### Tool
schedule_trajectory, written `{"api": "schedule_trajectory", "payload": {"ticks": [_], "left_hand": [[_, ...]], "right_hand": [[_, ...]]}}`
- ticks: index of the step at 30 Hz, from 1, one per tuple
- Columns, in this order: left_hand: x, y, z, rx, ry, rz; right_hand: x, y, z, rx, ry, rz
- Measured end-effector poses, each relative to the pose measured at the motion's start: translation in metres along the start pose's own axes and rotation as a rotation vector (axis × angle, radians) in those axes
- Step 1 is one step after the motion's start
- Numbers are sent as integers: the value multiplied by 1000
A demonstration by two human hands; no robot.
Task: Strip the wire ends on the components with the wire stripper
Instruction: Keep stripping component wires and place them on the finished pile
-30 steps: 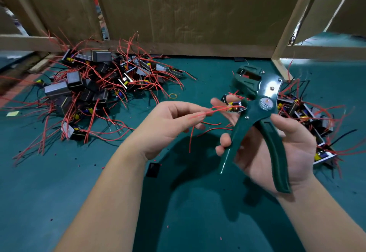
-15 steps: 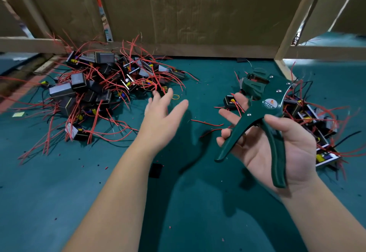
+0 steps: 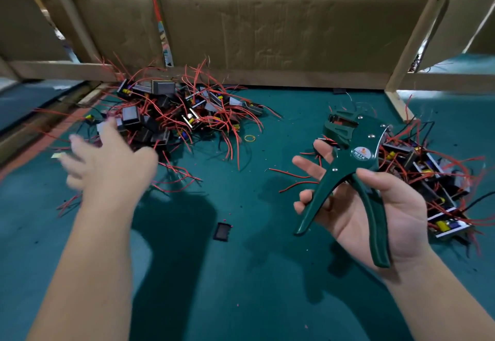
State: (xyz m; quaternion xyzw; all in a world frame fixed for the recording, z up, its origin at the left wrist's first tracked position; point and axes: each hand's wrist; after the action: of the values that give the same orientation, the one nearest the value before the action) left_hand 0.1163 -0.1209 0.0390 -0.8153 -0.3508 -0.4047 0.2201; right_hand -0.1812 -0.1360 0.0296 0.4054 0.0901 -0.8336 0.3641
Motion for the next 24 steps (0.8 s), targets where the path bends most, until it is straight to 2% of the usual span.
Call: {"api": "schedule_trajectory", "payload": {"ticks": [2, 4, 7, 9, 12, 16, 21, 24], "left_hand": [[-6, 7, 21, 104, 34, 129], [-13, 13, 35, 114, 123, 151], [-21, 17, 38, -81, -26, 39], [-26, 18, 35, -188, -93, 21], [-32, 17, 30, -238, -113, 16], [-33, 4, 19, -337, -252, 17], [-29, -27, 6, -559, -285, 13], [-20, -38, -3, -601, -162, -98]], "right_hand": [[0, 0, -1, -12, -4, -6], [0, 1, -2, -25, -8, -12], [-1, 2, -3, -25, -24, -25], [-1, 2, -3, -19, -38, -47], [1, 3, -3, -8, -41, -57], [3, 3, -3, 2, -39, -64], [5, 2, -5, 3, -35, -46], [5, 3, -5, 9, -36, -53]]}}
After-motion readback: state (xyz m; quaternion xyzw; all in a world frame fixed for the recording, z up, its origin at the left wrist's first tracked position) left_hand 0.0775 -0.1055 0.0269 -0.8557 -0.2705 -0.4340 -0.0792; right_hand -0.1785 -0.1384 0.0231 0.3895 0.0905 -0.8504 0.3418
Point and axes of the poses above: each hand's wrist, its own y-axis towards the middle knuckle, its own x-axis out of the back of the hand, z = x × y, and after that the axes turned 13 degrees about z, right-handed
